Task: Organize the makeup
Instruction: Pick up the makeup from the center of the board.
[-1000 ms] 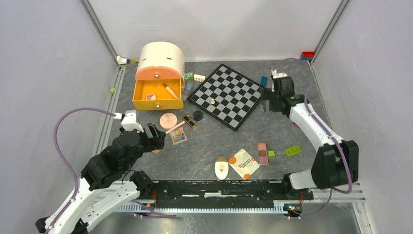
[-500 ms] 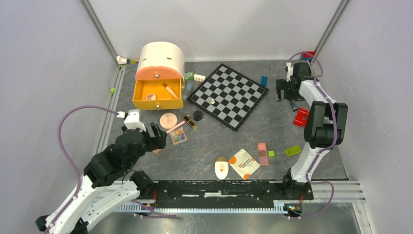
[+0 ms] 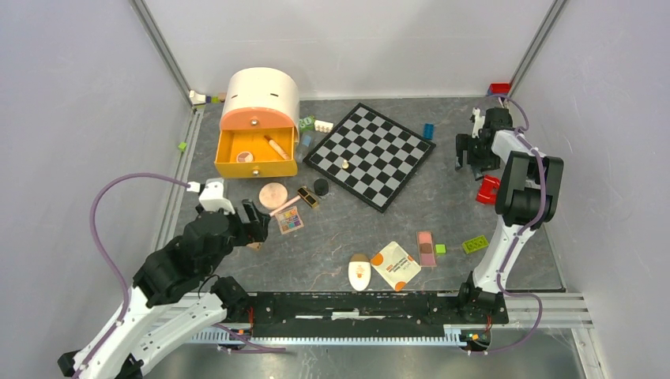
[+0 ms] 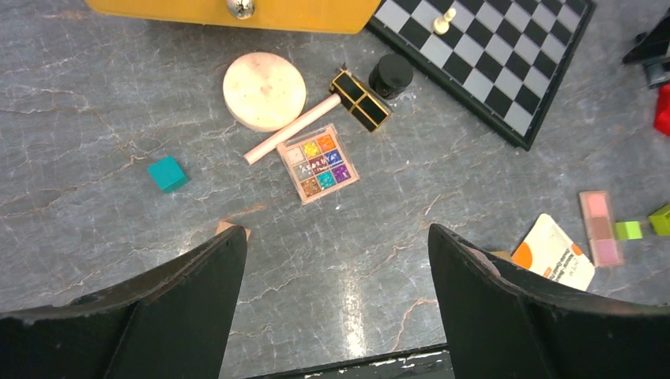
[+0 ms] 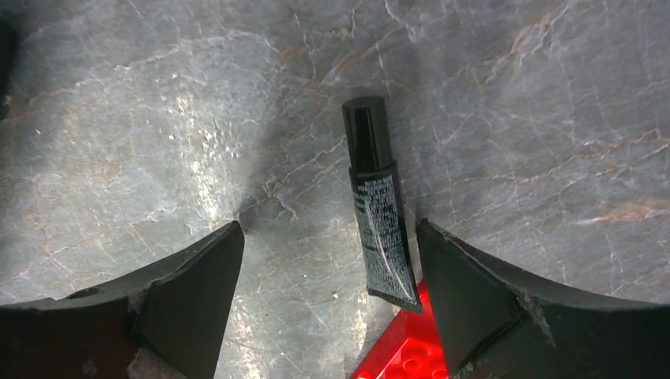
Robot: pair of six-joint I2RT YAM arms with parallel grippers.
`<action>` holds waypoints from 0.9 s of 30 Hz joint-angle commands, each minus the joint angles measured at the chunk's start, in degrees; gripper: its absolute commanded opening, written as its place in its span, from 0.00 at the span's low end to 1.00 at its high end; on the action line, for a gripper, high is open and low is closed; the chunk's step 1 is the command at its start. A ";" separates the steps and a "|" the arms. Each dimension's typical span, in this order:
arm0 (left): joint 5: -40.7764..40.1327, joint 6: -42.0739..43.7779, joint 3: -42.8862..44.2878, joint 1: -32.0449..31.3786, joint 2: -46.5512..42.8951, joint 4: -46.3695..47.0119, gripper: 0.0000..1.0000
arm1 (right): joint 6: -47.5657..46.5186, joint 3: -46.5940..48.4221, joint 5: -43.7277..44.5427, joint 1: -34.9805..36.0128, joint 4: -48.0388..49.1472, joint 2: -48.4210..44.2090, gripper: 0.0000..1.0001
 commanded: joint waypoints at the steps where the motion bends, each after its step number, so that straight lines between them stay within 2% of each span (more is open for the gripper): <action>1: -1.87 2.11 0.06 0.04 -2.65 1.82 0.91 | 0.63 2.48 -0.83 -0.41 1.48 1.23 0.86; 11: -1.41 2.63 0.69 0.05 -2.25 1.48 0.91 | 3.27 -1.21 0.02 -0.33 0.94 -1.37 0.50; 17: -2.62 1.80 2.75 0.05 -2.76 0.17 0.92 | 8.53 -8.32 1.52 2.47 6.19 -6.56 0.38; 24: -3.77 0.76 0.71 0.00 -4.72 0.08 0.92 | 10.78 -10.61 8.67 8.19 8.76 -11.49 0.24; 27: -4.39 0.75 0.40 0.04 -5.65 0.21 0.93 | 11.66 -11.46 8.04 9.18 9.44 -13.22 0.22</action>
